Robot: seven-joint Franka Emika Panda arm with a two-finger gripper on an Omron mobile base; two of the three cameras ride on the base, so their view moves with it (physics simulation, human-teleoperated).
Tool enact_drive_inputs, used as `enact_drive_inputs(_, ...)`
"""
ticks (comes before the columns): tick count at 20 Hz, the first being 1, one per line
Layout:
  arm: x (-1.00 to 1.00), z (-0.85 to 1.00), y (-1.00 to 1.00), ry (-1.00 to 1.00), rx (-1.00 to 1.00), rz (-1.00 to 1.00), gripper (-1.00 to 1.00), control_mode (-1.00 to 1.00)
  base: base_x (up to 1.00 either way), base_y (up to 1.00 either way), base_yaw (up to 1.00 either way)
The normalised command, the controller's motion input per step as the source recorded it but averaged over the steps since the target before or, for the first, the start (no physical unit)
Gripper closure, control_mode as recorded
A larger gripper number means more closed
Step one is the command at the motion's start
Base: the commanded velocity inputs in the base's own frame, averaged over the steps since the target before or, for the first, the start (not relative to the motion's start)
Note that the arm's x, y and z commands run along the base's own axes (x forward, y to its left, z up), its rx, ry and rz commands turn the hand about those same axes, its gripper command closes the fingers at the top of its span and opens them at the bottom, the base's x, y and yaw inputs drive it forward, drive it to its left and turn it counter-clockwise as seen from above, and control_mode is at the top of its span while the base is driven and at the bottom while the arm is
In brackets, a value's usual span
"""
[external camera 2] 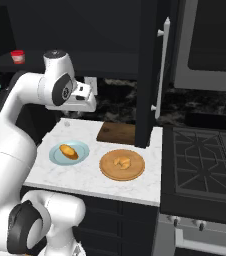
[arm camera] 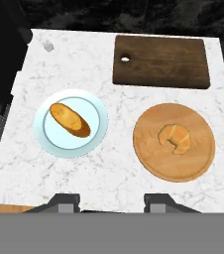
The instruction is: From the different types of pastries on the counter, select a croissant and place it on the cutting board. Then retrieve a jar of jam from the cabinet and place it alongside the croissant on the cutting board.
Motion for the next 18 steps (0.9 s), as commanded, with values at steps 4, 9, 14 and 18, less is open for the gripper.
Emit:
enact_drive_inputs(4,-0.03,0.0,0.19,0.0,0.04,0.0,-1.0,-1.0,0.0,0.0,0.0)
enact_drive_inputs(9,-0.04,0.0,0.08,0.0,0.05,0.02,-1.0,-1.0,0.0,0.0,0.0)
enact_drive_inputs(14,0.0,0.7,0.92,-0.3,0.14,0.25,-1.0,-1.0,0.0,0.0,0.0)
enact_drive_inputs(18,-0.07,0.25,0.73,-0.15,0.03,0.25,-1.0,-1.0,0.0,0.0,0.0)
